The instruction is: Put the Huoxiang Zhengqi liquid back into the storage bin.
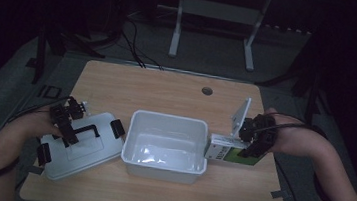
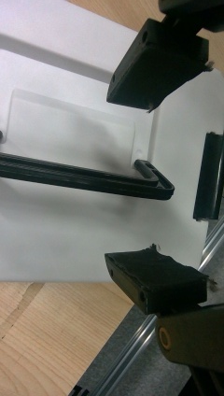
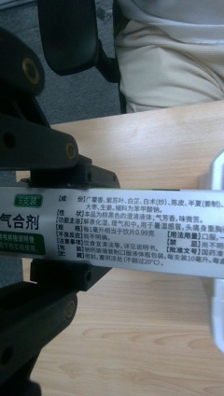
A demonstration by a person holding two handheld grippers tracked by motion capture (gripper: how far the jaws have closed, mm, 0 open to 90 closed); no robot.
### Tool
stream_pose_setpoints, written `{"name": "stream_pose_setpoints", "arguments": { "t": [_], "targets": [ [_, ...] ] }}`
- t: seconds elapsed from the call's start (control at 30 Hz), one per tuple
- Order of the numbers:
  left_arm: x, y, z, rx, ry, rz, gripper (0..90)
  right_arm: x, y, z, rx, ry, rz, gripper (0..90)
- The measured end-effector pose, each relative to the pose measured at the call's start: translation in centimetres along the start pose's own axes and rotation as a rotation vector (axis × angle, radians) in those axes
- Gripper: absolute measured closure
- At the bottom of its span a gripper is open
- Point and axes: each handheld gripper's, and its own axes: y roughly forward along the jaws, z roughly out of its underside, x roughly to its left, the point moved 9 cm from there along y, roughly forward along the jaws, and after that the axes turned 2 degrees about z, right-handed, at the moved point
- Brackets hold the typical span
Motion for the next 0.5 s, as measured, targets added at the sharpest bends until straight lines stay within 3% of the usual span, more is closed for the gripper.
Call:
{"name": "stream_pose_setpoints", "arguments": {
  "t": [0.5],
  "targets": [
    [-0.1, -0.1, 0.0, -0.001, 0.005, -0.002, 19.9, 0.0, 0.1, -4.7, 0.015, -0.018, -0.019, 63.9]
  ]
}}
